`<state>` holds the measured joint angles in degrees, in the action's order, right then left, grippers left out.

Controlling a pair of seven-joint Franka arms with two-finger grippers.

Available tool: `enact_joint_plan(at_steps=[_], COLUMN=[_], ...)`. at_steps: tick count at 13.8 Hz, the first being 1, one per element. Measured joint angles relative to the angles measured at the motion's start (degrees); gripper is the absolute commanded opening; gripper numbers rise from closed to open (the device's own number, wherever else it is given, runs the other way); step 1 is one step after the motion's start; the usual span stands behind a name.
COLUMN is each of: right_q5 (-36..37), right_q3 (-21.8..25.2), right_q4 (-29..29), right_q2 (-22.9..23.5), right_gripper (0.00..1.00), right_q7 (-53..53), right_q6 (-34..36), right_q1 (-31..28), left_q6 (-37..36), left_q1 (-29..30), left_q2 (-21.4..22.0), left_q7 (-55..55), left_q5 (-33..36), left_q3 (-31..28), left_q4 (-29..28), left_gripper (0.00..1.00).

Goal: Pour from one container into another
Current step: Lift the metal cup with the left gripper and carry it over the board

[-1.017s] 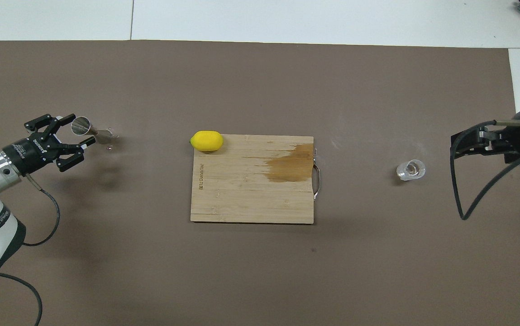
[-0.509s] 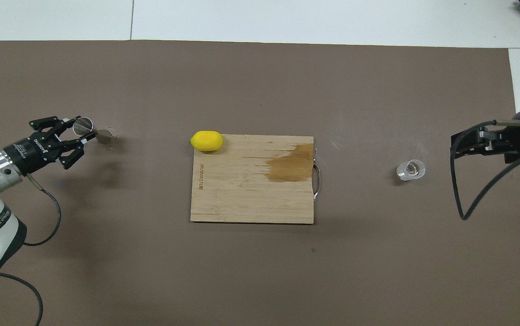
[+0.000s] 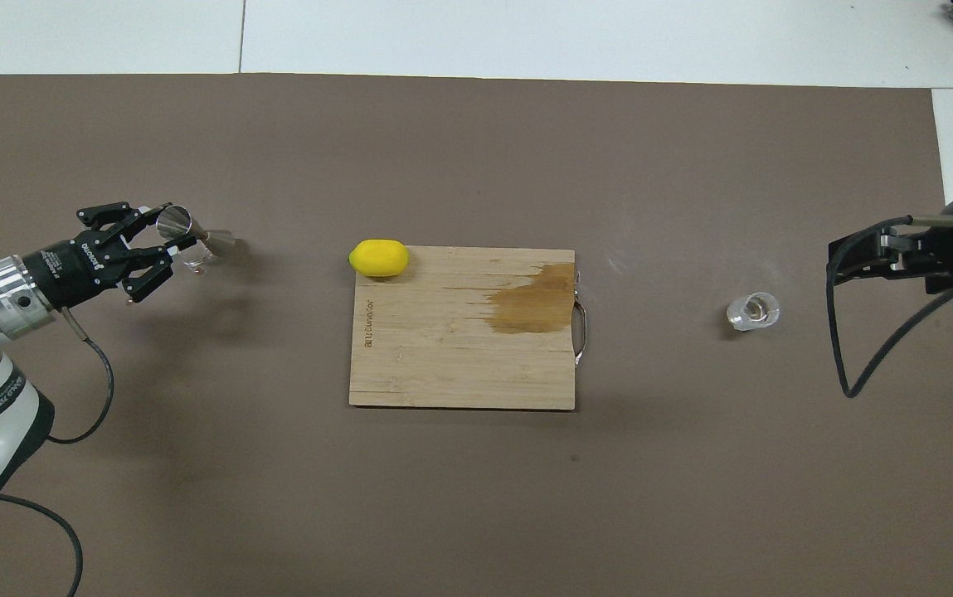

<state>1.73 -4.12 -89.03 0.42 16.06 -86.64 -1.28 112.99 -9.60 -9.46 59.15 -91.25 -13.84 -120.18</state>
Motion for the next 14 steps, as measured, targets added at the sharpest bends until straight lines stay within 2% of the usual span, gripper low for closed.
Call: enact_joint_plan(at_steps=[3, 7, 10, 12, 14], right_q5=[-1.06, -8.08, -12.19, -15.65, -18.92], right_q3=[0.1, 0.23, 0.25, 0.27, 0.33], right_q4=[-0.74, -5.89, -10.26, -12.4, -13.44], right_q2=[0.02, 0.46, 1.52, 2.55, 5.43], right_gripper=[0.94, 0.94, 0.98, 1.0, 1.0], right_q7=[10.2, 21.48, 31.27, 34.79, 36.72], right_q6=[-0.03, -5.55, -11.52, -13.23, -14.56], right_q1=[-1.04, -6.73, -8.95, -10.36, -12.68], left_q6=[4.91, 19.36, 29.97, 32.54, 32.63], left_q1=[-9.28, -22.37, -31.41, -35.54, -36.82], left_q2=[2.57, 2.67, 0.33, -2.24, -5.03], left_q7=[3.57, 4.21, 4.37, 4.38, 4.38], left_q5=[-0.52, -8.13, -12.73, -14.67, -14.89], left_q3=[0.77, 2.66, 2.83, 2.86, 2.8], left_q4=[0.02, 0.52, 3.43, 4.53, 5.85], left_gripper=[0.0, 0.0, 0.0, 0.0, 0.0])
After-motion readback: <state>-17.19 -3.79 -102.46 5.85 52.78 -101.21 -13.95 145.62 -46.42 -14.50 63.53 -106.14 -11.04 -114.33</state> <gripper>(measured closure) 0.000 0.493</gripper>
